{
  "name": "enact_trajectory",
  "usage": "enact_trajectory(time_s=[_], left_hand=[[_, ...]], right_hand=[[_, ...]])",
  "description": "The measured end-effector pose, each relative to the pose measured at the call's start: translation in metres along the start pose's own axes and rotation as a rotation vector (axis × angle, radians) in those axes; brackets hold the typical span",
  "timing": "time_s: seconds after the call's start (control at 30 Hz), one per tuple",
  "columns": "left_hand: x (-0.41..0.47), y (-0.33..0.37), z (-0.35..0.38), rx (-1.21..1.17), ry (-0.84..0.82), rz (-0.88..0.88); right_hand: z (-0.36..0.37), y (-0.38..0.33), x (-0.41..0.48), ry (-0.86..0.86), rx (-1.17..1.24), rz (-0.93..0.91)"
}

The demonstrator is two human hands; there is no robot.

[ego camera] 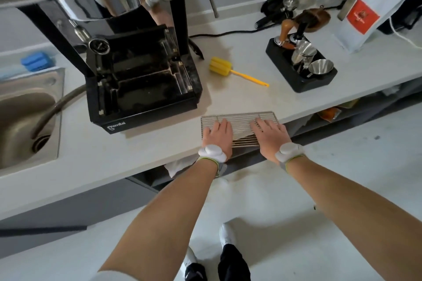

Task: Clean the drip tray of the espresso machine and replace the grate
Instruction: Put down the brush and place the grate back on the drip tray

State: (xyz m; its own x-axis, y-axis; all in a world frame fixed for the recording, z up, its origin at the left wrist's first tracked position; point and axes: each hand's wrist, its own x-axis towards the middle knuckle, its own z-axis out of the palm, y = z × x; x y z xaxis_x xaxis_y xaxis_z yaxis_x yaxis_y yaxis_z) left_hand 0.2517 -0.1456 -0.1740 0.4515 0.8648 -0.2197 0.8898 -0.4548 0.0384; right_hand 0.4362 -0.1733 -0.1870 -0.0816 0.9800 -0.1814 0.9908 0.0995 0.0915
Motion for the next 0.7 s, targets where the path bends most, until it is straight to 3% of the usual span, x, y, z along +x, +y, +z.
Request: enact_trajectory(time_s=[0.07, 0.2, 0.27, 0.4, 0.53, 0.7], left_hand=[[-0.001, 0.001, -0.024, 0.017, -0.067, 0.046], [0.014, 0.005, -0.093, -0.047, -0.322, 0.212], [0.019, 0.004, -0.128, -0.085, -0.339, 0.244], [0.018, -0.009, -0.182, -0.176, -0.187, 0.227], [0.013, -0.030, -0.231, -0.212, -0.146, 0.218], [-0.009, -0.102, -0.255, -0.183, -0.070, -0.004]], right_hand=[[-0.027, 0.005, -0.007, -0.090, -0.035, 0.013], [-0.107, 0.014, -0.002, -0.487, -0.057, -0.021], [-0.154, 0.017, 0.001, -0.561, -0.121, -0.053], [-0.244, 0.017, 0.002, -0.461, -0.224, -0.036], [-0.292, 0.007, 0.019, -0.385, -0.261, 0.001], [-0.316, -0.056, 0.062, -0.269, -0.202, -0.084]])
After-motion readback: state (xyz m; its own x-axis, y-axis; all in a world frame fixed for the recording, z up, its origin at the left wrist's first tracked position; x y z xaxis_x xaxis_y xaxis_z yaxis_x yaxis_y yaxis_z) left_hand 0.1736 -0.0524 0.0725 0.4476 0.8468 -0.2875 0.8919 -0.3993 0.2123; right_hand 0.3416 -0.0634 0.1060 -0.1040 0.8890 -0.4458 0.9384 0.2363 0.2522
